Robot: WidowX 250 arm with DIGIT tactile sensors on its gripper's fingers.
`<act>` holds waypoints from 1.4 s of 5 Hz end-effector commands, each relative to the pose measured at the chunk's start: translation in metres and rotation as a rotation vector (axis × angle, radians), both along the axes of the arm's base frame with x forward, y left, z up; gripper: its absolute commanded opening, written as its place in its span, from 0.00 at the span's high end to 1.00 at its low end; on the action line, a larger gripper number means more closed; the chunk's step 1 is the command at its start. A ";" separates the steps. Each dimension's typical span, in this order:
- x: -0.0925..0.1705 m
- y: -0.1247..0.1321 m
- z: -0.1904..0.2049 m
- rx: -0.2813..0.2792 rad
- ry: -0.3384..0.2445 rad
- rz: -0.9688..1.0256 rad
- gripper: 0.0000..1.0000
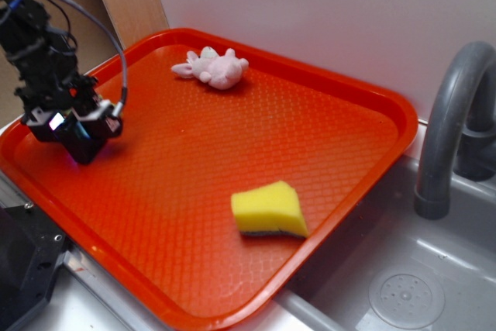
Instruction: Grab the black box.
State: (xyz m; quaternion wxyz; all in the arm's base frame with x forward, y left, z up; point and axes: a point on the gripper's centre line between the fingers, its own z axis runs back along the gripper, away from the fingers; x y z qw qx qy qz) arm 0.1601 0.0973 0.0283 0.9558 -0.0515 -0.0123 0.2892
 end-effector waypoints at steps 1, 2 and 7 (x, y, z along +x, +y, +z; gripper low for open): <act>-0.003 -0.007 0.015 0.021 -0.006 0.038 1.00; 0.013 -0.013 0.064 0.033 -0.110 -0.034 1.00; 0.058 -0.110 0.281 0.101 -0.136 -0.395 1.00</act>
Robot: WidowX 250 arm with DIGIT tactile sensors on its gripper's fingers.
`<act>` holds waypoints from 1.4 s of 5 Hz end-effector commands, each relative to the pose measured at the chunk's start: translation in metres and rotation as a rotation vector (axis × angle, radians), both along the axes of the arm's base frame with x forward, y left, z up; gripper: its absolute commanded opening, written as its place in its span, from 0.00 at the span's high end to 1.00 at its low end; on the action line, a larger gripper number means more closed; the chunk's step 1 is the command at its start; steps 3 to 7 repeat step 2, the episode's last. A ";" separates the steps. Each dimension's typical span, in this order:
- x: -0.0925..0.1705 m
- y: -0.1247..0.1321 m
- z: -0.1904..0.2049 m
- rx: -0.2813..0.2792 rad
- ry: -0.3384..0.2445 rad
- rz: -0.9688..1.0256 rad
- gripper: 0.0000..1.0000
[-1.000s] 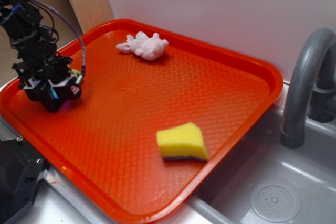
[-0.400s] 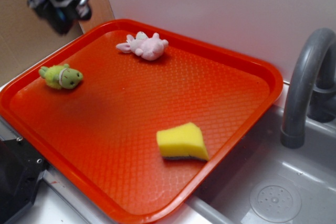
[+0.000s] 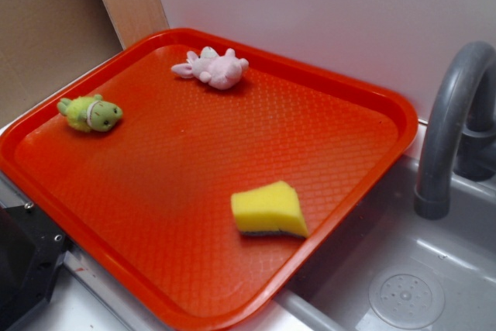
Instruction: Grab the black box.
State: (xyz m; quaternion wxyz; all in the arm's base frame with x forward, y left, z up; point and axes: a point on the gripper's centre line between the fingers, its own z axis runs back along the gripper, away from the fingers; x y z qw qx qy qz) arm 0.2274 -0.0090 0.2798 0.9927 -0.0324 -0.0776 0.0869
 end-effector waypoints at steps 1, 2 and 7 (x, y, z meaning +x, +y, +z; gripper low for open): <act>-0.009 0.001 0.027 0.008 -0.003 0.021 1.00; -0.010 0.003 0.028 0.003 -0.006 0.020 1.00; -0.010 0.003 0.028 0.003 -0.006 0.020 1.00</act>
